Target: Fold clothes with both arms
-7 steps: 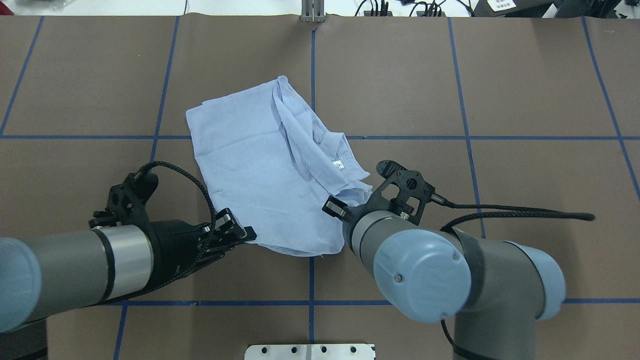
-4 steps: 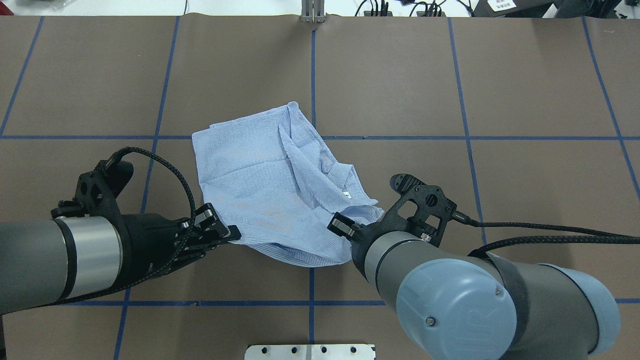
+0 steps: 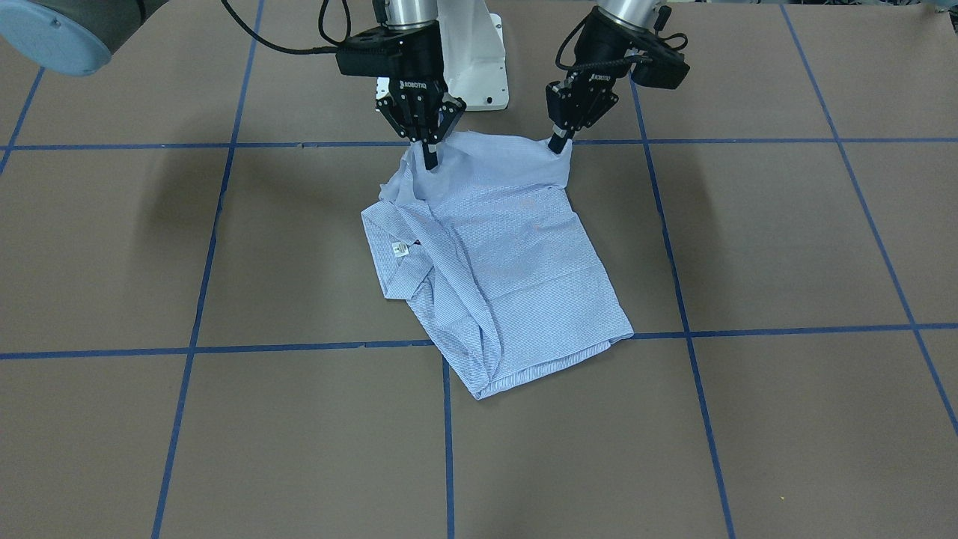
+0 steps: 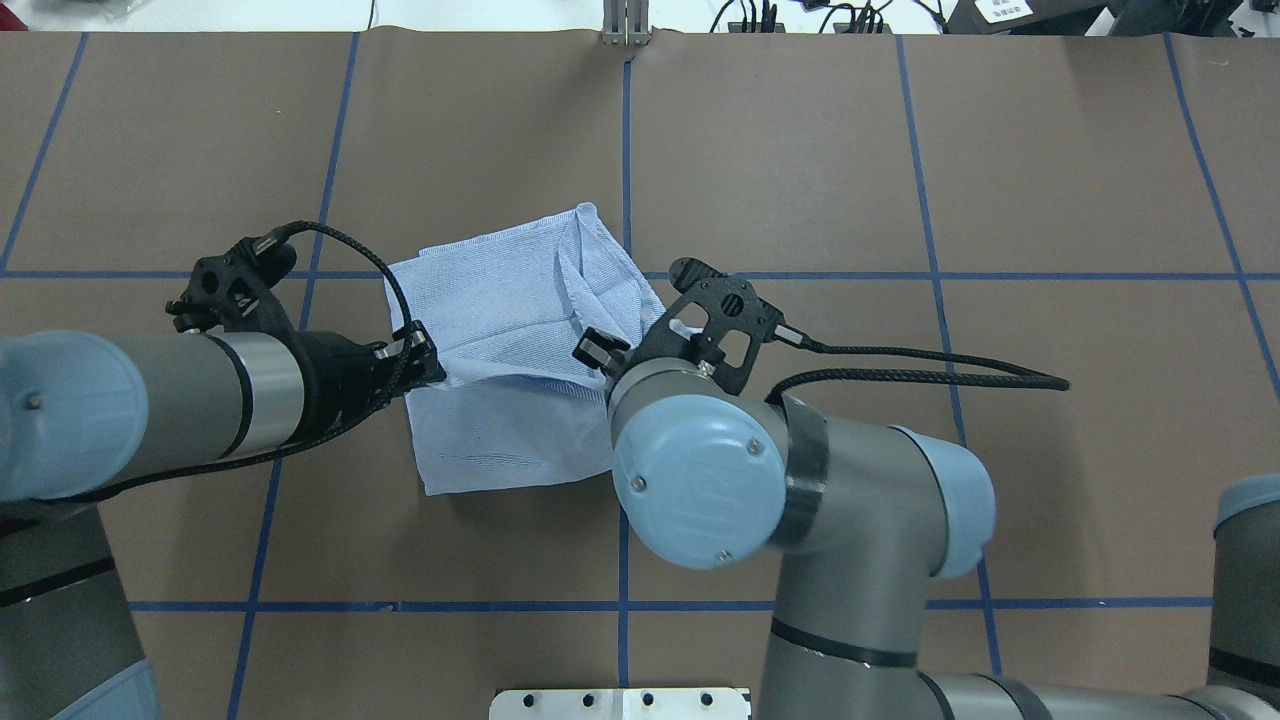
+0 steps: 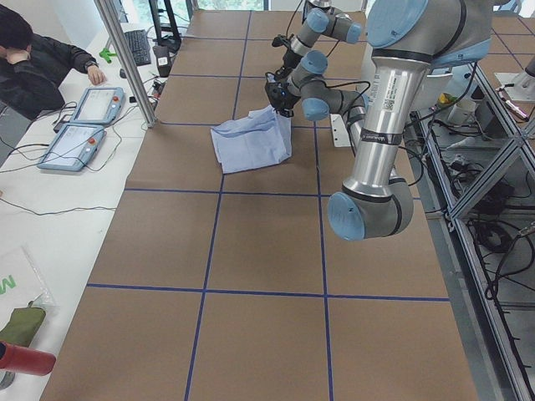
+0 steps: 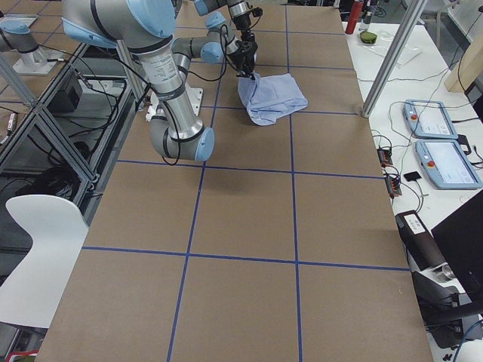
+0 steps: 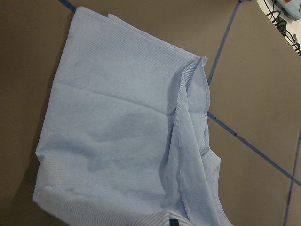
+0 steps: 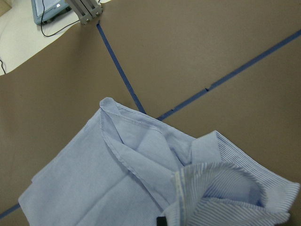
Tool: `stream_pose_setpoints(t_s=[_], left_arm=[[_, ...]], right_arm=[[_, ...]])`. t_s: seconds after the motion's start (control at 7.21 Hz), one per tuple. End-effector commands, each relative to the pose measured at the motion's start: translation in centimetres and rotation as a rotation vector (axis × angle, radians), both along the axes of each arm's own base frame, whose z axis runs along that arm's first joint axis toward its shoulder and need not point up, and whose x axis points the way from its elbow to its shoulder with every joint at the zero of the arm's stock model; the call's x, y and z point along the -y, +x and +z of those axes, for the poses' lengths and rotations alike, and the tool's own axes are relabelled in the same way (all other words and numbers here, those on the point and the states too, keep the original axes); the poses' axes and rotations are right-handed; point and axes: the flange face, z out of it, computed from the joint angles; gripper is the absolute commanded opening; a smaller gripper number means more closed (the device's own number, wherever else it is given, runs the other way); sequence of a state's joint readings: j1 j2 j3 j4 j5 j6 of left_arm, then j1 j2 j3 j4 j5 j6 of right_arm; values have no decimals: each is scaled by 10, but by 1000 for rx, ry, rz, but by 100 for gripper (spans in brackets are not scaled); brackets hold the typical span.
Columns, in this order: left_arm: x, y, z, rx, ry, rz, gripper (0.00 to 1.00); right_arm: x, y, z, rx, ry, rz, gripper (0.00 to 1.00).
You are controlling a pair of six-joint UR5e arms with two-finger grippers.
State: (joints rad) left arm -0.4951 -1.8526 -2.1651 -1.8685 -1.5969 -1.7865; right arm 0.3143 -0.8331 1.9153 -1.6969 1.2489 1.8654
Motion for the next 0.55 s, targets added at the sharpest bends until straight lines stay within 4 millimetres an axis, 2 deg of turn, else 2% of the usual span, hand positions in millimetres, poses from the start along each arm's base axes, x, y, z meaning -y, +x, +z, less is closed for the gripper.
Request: stream_pose_setpoints(t_s=[0.0, 0.28, 0.42], left_arm=[[48, 7, 20, 94, 38, -34, 0], [90, 33, 45, 171, 28, -52, 0], [114, 47, 52, 215, 37, -54, 0]], right_arm=[[78, -48, -22, -32, 18, 56, 0], [140, -101, -27, -53, -3, 74, 0], [168, -116, -23, -56, -14, 64, 0]])
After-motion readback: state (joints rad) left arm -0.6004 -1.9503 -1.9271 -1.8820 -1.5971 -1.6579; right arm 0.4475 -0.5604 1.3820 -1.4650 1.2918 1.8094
